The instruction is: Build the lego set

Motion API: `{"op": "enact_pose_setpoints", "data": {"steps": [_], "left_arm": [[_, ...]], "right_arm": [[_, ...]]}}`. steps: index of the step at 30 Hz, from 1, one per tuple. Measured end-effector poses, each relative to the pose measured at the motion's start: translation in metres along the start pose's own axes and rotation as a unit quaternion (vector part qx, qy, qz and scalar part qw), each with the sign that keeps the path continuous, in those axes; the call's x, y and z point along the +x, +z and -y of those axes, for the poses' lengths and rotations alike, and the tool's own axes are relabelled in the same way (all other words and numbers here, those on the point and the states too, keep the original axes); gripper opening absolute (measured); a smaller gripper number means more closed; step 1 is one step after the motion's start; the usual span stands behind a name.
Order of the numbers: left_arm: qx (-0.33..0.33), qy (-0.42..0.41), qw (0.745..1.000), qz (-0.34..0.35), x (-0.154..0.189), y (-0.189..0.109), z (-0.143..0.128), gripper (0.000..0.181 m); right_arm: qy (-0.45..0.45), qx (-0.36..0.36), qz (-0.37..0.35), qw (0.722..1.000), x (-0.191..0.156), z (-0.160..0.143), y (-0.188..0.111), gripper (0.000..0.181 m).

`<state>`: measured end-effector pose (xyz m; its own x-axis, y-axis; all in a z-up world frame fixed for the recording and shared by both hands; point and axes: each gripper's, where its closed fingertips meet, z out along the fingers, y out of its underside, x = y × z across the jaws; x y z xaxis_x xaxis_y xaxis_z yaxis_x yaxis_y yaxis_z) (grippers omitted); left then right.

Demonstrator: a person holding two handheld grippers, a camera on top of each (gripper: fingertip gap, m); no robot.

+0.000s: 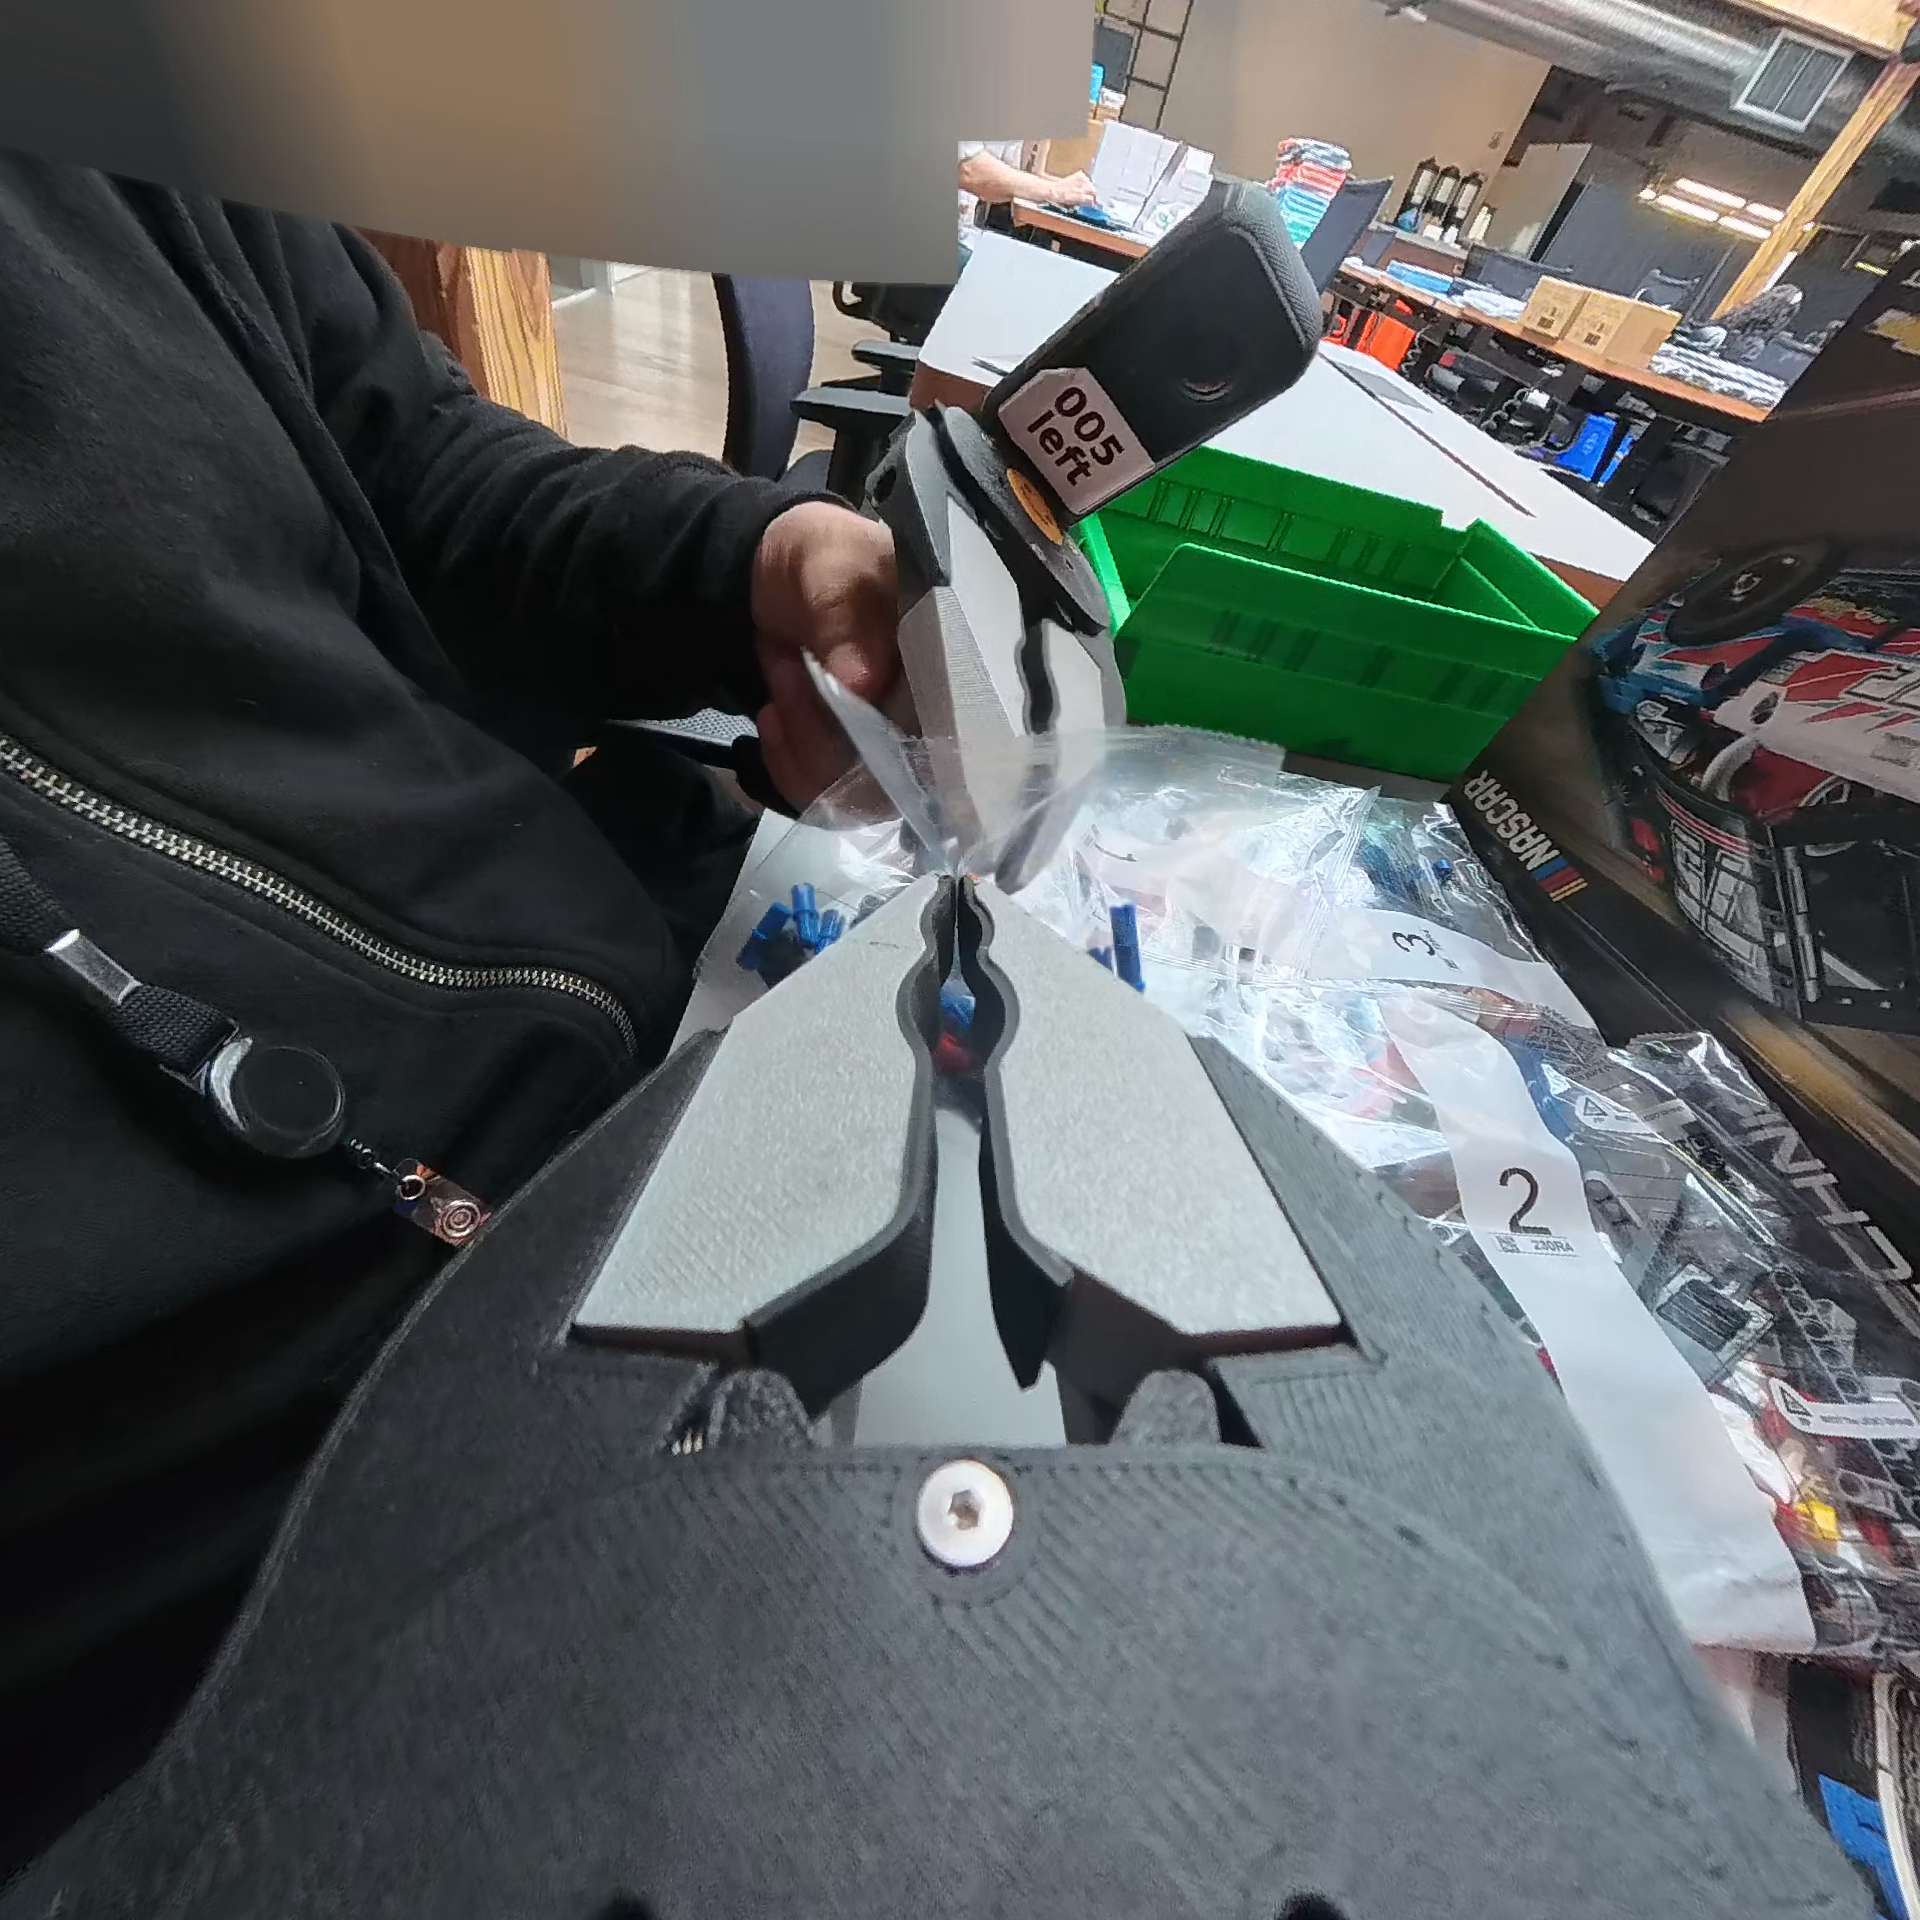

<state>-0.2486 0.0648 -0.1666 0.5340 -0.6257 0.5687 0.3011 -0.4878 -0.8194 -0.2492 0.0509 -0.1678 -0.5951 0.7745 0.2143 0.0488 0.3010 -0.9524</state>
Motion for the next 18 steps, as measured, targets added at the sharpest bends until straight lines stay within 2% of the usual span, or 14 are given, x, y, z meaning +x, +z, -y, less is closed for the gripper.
{"op": "enact_pose_setpoints", "data": {"steps": [11, 14, 18], "left_arm": [[0.004, -0.009, 1.0, -0.004, 0.0003, -0.0012, 0.0014, 0.0], [0.003, -0.016, 1.0, 0.007, -0.0047, -0.0024, 0.0019, 0.011], [0.001, -0.016, 1.0, 0.004, -0.0017, -0.0007, 0.0013, 0.015]], "right_arm": [[-0.001, 0.0, 0.0, 1.0, -0.0001, 0.0003, -0.0011, 0.0], [-0.002, 0.001, 0.0, 1.0, -0.0004, 0.0013, -0.0016, 0.0], [-0.001, 0.0, 0.001, 1.0, -0.0008, 0.0004, -0.0012, 0.0]]}}
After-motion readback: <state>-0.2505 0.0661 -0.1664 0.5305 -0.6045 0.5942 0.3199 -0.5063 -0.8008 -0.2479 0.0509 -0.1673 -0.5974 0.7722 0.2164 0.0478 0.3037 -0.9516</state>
